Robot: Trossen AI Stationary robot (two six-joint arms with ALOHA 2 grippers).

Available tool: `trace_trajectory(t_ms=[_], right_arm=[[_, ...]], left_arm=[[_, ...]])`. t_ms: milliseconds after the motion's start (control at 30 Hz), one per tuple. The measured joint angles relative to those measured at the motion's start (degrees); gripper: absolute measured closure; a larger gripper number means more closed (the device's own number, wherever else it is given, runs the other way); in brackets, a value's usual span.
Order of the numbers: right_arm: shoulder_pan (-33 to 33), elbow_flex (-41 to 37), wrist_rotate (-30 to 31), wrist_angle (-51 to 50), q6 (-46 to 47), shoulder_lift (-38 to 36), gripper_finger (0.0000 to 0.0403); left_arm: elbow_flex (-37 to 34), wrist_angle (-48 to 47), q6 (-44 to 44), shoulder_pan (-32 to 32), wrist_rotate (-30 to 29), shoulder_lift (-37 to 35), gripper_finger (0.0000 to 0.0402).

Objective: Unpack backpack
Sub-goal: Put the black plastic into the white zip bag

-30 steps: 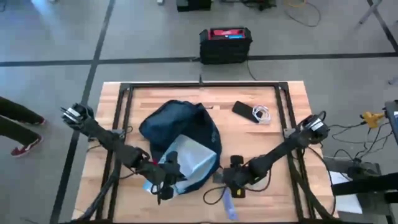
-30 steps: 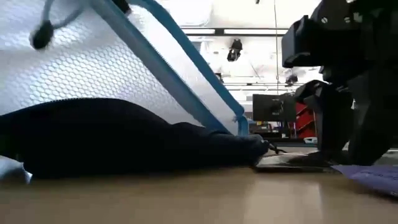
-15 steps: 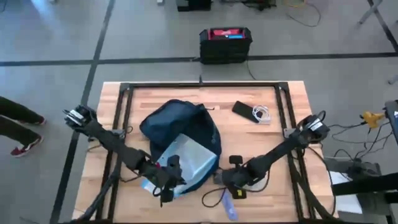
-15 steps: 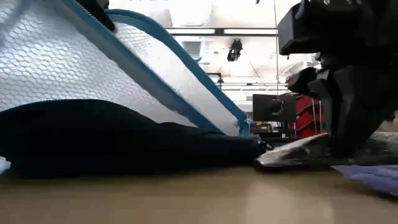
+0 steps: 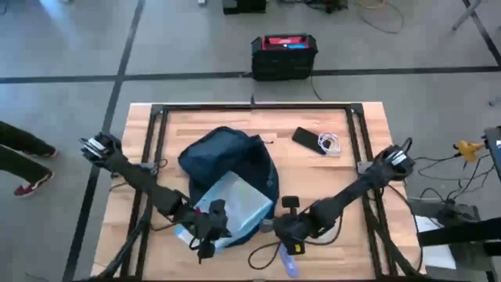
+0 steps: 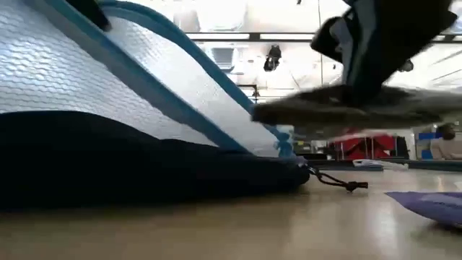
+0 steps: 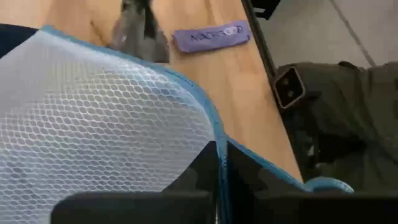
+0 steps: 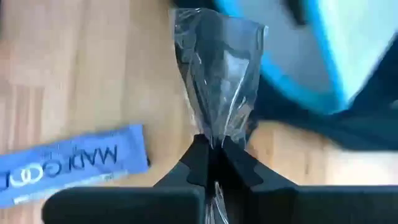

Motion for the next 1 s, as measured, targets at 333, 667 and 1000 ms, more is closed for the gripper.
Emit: trace_trajectory(t_ms=[333,667,1000], right_arm=[[-6.06,-0.13,1.2,22.01,-15.34,4.92,0.0402],[-9.06,1.05,-1.24,38.66,-35.02,8.9,0.0385],[-8.5,1.49,7.42,36.49,-35.34,8.83,0.022]], left_arm=[[0.0,3.32,2.52,0.01,-0.48,0.0,0.0402],[0.0,6.3,6.55,0.05,-0.61,0.02,0.0402],[0.0,6.33,7.54,0.07,-0.61,0.04,0.0402]])
